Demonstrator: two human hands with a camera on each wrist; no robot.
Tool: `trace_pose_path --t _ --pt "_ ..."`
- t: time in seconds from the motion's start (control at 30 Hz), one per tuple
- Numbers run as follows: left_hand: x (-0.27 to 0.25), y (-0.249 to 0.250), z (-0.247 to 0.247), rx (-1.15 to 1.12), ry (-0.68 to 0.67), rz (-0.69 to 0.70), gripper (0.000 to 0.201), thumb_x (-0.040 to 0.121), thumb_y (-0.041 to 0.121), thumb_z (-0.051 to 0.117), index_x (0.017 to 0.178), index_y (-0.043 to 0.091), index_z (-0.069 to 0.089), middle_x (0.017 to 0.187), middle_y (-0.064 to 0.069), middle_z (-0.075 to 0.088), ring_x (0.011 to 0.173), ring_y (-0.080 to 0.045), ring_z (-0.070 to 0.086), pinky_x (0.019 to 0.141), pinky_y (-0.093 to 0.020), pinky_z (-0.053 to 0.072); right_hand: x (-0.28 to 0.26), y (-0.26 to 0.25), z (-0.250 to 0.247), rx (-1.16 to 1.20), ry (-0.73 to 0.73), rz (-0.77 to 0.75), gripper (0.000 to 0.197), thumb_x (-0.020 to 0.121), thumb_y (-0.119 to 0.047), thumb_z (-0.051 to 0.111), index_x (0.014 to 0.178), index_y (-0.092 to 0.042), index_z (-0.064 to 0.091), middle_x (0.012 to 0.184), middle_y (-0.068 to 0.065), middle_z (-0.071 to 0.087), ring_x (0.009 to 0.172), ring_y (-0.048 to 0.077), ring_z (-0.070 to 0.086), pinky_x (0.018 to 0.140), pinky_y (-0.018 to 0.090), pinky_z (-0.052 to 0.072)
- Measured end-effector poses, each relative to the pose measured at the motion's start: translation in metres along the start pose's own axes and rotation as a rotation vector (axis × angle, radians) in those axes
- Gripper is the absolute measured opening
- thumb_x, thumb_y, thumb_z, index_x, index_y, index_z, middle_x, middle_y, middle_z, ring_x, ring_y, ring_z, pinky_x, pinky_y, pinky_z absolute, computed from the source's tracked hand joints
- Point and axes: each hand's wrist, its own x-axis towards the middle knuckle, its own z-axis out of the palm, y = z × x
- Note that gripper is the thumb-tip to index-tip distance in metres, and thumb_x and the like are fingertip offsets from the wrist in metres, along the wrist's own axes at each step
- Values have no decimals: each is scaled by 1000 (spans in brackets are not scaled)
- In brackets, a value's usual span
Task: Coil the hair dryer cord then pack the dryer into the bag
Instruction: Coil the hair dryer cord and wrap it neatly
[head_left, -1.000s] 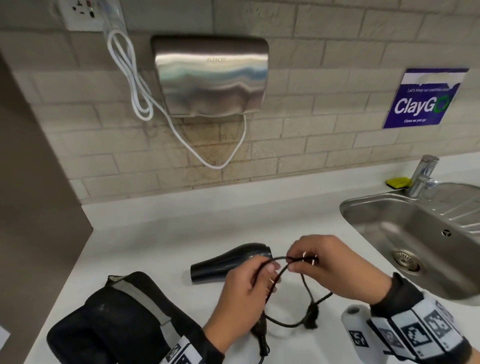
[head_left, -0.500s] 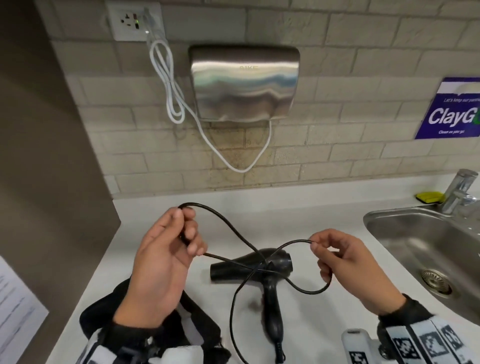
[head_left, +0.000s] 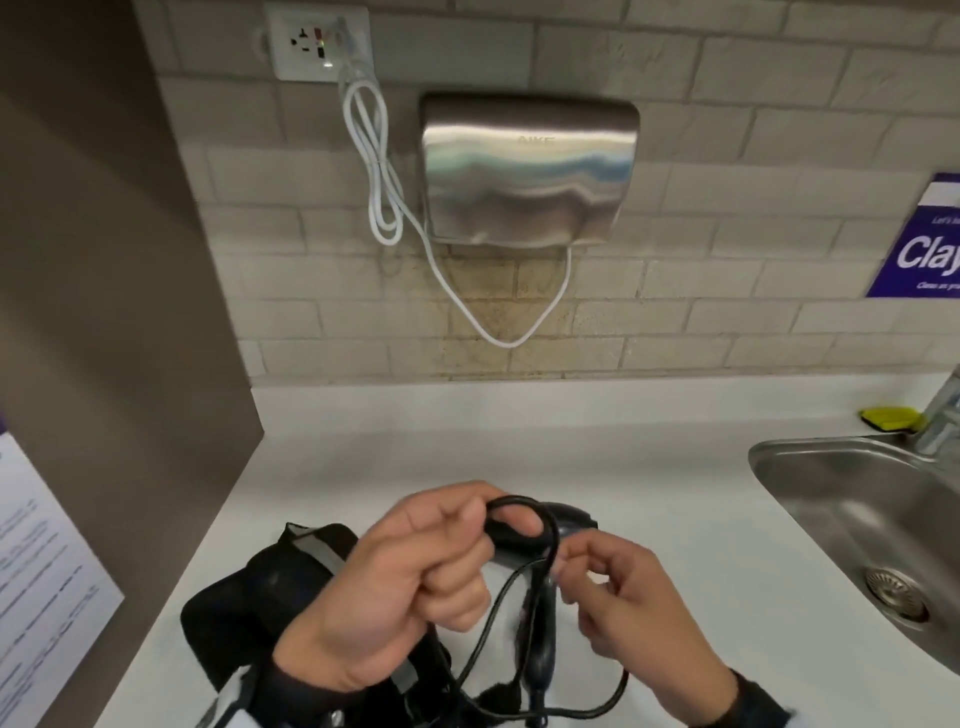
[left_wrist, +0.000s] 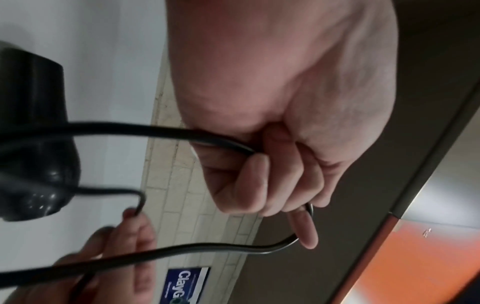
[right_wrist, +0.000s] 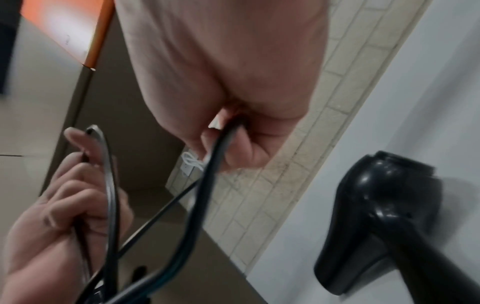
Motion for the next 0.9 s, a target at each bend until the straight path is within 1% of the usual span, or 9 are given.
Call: trace_pose_path --t 0.1,0.27,0.4,0.53,0.63,0.67,0.73,0.8,0.9 --pt "4 -3 8 -40 -4 0 32 94 30 63 111 3 67 51 8 22 39 -7 16 44 -21 16 3 0 9 -165 -72 -76 12 89 -11 65 80 -18 69 64 -4 60 44 0 46 46 11 35" --pt "4 8 8 -147 17 126 30 96 30 59 119 10 63 54 7 24 40 -8 18 44 -24 19 5 18 11 -189 -137 -82 9 89 -15 67 84 -18 73 65 -3 64 61 7 55 60 19 44" --pt "0 17 -3 -241 67 230 28 98 32 55 120 16 62 55 7 24 41 -10 19 45 -24 21 7 44 4 -259 -130 65 15 92 -5 58 87 -12 71 67 -2 65 51 9 57 50 20 45" --pt "-4 22 -4 -129 194 215 32 87 38 67 111 17 68 53 7 20 40 -9 14 42 -23 20 7 48 -11 -353 177 -32 21 91 -6 62 91 -26 69 91 -8 72 87 14 68 70 11 49" --pt "2 19 0 18 232 146 36 82 40 72 105 12 69 51 10 22 40 -7 13 41 -21 19 3 0 -8 -187 381 -291 13 95 -16 60 90 -25 69 89 -10 72 87 8 67 71 11 48" --pt "5 19 3 77 237 129 36 83 41 72 103 11 70 50 11 24 40 -6 14 41 -21 19 0 -20 -3 -143 345 -373 8 95 -24 60 95 -25 68 93 -10 72 89 6 66 74 12 49" --pt "12 20 10 205 250 114 30 88 40 67 97 12 71 50 12 25 40 -6 14 43 -22 17 -4 -52 9 -116 162 -493 26 90 -40 59 111 -26 63 108 -9 70 106 9 64 86 16 49" --pt "18 24 18 303 260 117 27 92 38 60 89 13 71 51 9 21 42 -10 11 45 -26 14 -4 -71 20 -152 -36 -547 35 90 -38 60 122 -25 56 114 -7 68 115 15 61 95 25 47" --pt "21 32 23 365 262 146 27 91 32 54 76 14 66 51 9 21 42 -9 12 44 -25 13 2 -94 26 -114 -146 -579 13 97 -16 56 106 -18 66 80 -1 66 81 10 65 78 30 53"
